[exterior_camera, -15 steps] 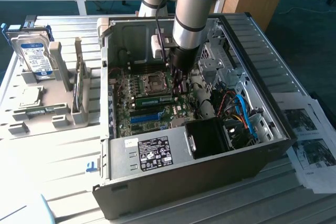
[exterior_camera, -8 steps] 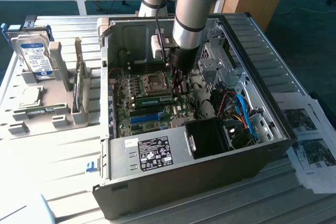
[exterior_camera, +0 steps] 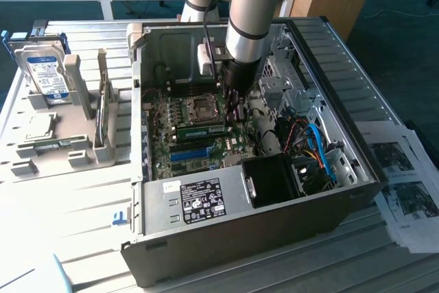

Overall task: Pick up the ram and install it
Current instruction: 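Press down the ram until it locks into place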

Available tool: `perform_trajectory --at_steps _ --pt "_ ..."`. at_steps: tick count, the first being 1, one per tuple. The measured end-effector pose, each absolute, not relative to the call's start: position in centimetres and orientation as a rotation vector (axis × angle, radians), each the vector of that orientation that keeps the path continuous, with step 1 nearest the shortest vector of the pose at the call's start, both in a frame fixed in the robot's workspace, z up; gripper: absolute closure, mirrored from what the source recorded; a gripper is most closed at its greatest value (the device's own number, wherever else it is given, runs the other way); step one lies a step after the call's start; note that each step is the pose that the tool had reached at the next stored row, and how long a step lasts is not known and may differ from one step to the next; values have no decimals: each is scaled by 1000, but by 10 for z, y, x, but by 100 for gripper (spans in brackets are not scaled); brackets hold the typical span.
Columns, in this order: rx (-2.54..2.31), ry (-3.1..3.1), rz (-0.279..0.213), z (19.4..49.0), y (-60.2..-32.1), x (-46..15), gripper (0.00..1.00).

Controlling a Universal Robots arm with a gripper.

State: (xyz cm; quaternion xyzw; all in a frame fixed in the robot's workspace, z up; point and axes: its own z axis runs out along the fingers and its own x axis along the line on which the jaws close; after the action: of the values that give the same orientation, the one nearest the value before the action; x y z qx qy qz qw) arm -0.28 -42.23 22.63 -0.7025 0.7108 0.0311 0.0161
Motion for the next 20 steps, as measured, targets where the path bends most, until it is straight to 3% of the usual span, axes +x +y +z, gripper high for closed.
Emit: perform_trajectory --at_steps 20 --pt "-2185 2210 96 237 -422 -3 90"
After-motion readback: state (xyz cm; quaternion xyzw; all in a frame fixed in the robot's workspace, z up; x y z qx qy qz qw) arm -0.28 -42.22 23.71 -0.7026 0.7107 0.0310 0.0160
